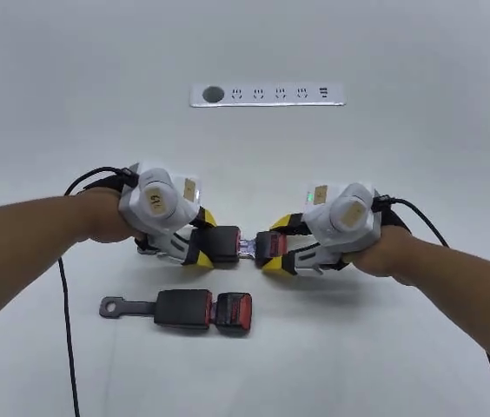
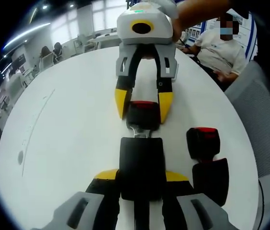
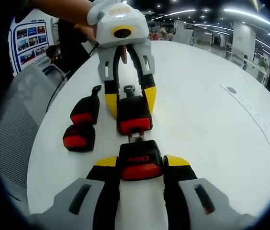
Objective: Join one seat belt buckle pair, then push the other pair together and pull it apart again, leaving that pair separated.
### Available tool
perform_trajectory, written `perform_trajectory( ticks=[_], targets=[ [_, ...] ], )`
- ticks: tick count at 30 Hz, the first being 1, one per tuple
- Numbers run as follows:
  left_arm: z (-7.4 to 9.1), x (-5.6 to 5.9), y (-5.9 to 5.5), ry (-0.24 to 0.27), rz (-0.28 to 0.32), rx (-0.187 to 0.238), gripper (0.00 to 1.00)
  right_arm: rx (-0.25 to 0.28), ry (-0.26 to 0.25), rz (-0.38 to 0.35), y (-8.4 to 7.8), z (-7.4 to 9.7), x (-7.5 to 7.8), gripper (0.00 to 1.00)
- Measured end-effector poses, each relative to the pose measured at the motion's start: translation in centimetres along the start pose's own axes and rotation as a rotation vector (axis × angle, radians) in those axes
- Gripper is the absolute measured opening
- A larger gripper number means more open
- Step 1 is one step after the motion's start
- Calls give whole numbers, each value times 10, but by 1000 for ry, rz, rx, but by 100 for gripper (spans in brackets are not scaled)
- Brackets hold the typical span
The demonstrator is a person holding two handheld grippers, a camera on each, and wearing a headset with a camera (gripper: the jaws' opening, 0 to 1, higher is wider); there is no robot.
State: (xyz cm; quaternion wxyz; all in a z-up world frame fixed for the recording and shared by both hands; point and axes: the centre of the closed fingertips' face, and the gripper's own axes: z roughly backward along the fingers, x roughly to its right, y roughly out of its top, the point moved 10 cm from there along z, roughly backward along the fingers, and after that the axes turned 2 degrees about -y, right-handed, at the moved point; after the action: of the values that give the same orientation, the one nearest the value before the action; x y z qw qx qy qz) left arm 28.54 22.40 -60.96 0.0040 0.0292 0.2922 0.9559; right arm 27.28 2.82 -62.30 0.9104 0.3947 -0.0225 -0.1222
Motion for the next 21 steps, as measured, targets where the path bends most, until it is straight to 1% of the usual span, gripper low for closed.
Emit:
perform_trajectory(
  ticks=[5,9,14,18,21],
  targets=[
    [0,1,1,-1,-1,-1,34,-3,7,8,-3,2,2,34],
    [1,2,3,0,1,1,34,-9,7,16,-11,9,3,34],
    [1,2,2,3,6,5,34,-8,8,18,-16,16,1,34],
    [1,2,1,2,5,1,34,-14,7,18,-20,22,5,34],
    [2,3,4,3,7,-1,34,-19,4,17,-25,28,6,34]
  ],
)
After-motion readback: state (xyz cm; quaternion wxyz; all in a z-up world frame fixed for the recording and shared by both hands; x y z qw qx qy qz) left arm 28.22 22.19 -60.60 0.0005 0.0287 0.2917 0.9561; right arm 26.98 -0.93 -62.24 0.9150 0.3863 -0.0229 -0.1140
